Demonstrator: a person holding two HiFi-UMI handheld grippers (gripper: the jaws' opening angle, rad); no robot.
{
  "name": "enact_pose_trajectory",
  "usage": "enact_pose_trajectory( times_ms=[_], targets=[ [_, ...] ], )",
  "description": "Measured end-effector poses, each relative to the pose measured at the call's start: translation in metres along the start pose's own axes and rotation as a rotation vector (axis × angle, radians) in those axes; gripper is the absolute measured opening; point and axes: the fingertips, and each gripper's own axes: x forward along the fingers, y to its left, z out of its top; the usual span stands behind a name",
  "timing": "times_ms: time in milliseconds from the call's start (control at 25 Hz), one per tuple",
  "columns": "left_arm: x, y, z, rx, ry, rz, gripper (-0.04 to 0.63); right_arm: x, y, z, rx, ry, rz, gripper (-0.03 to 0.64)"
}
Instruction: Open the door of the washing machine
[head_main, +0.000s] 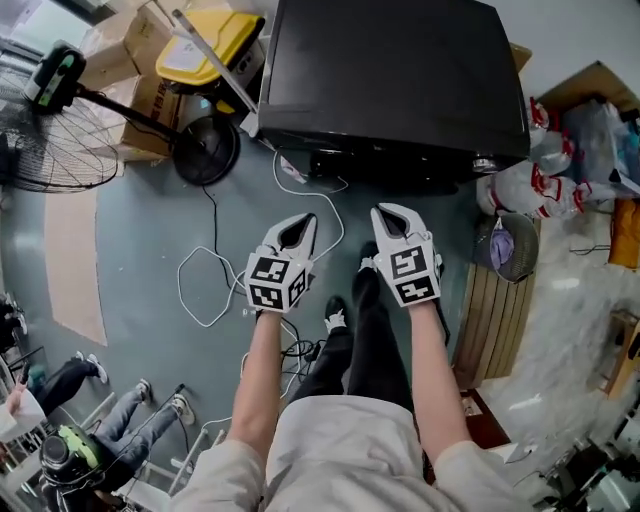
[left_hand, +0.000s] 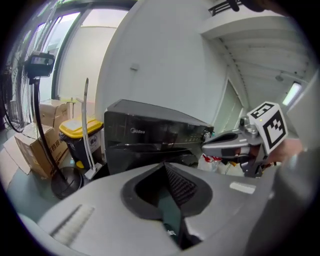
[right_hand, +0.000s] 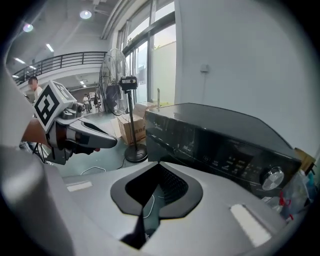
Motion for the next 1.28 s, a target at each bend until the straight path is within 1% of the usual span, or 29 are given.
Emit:
enact_pose_trajectory(
  times_ms=[160, 280, 440, 520, 640, 720, 800, 880, 920, 960, 1000, 1080, 1160, 1280],
  targets=[
    [0.034, 0.02, -0.022, -0.01, -0.01, 0.026, 0.055, 0.025, -0.013, -0.023, 0.012, 0.008, -0.026, 0.002],
    [0.06, 0.04, -0.042, -0.007, 0.021, 0.035, 0.057, 0.051, -0.017, -0.041, -0.028, 0.039, -0.032, 0.002],
    [0.098, 0.049, -0.061, 0.048, 0.079, 0.004, 0.057, 0.075, -0.028, -0.059, -0.064, 0.077, -0.008, 0.002],
    [0.108, 0.058, -0.067, 0.074, 0.101, -0.008, 0.057, 0.087, -0.028, -0.06, -0.104, 0.088, -0.01, 0.002],
    [0.124, 0.076, -0.076, 0.109, 0.128, 0.0, 0.06, 0.106, -0.027, -0.059, -0.217, 0.114, 0.003, 0.006],
    [0.135, 0.082, -0.081, 0.142, 0.15, -0.008, 0.091, 0.117, -0.027, -0.061, -0.282, 0.133, 0.018, 0.013],
    [0.144, 0.084, -0.083, 0.158, 0.166, -0.031, 0.109, 0.124, -0.028, -0.06, -0.339, 0.142, 0.023, 0.025],
    [0.151, 0.084, -0.086, 0.186, 0.179, -0.059, 0.143, 0.128, -0.03, -0.058, -0.391, 0.14, 0.017, 0.043],
    [0.155, 0.084, -0.089, 0.211, 0.191, -0.076, 0.147, 0.129, -0.031, -0.057, -0.415, 0.134, 0.015, 0.052],
    [0.16, 0.082, -0.091, 0.239, 0.207, -0.094, 0.171, 0.13, -0.032, -0.056, -0.44, 0.126, 0.015, 0.081],
    [0.165, 0.08, -0.093, 0.268, 0.223, -0.11, 0.209, 0.13, -0.033, -0.056, -0.467, 0.115, 0.016, 0.094],
    [0.175, 0.077, -0.095, 0.319, 0.249, -0.136, 0.244, 0.129, -0.033, -0.058, -0.522, 0.097, 0.015, 0.108],
    [0.179, 0.076, -0.098, 0.353, 0.274, -0.159, 0.261, 0.128, -0.028, -0.06, -0.563, 0.093, 0.014, 0.16],
    [0.183, 0.081, -0.099, 0.392, 0.29, -0.174, 0.274, 0.134, -0.026, -0.053, -0.599, 0.089, 0.003, 0.16]
  ],
)
